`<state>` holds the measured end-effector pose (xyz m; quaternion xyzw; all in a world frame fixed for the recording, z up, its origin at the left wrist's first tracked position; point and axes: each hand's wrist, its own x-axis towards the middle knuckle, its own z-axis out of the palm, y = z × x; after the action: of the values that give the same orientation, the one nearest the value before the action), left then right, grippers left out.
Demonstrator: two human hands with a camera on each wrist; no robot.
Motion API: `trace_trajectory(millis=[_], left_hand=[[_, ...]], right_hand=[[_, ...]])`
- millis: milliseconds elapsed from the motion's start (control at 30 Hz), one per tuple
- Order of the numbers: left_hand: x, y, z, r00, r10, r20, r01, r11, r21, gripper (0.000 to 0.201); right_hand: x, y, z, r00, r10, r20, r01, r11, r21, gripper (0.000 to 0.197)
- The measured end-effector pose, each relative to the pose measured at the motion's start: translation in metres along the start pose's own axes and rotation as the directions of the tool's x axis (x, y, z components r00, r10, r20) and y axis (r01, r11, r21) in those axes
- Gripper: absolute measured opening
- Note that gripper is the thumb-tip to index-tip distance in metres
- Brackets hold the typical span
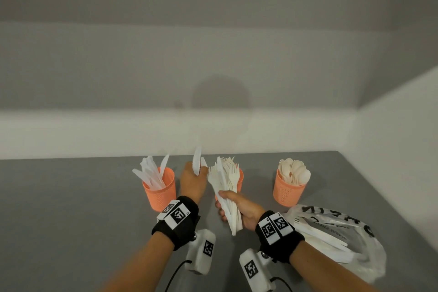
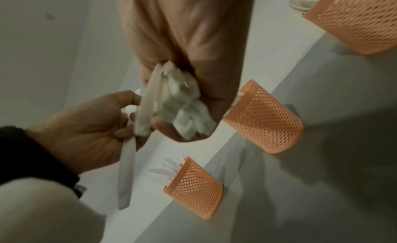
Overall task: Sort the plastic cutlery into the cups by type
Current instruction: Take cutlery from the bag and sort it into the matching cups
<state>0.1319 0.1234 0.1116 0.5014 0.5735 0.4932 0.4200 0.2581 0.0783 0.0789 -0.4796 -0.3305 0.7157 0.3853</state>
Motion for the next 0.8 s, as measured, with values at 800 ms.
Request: trace_trajectory(millis=[800], left_hand=[[-0.011, -0.006, -0.018, 0.975, -0.215, 0.060, 0.223, 0.927, -0.301, 0.016]], right_hand=[[0.008, 0.016, -0.001, 0.999, -0.045, -0.001, 0.045, 0.998, -0.037, 0.020]])
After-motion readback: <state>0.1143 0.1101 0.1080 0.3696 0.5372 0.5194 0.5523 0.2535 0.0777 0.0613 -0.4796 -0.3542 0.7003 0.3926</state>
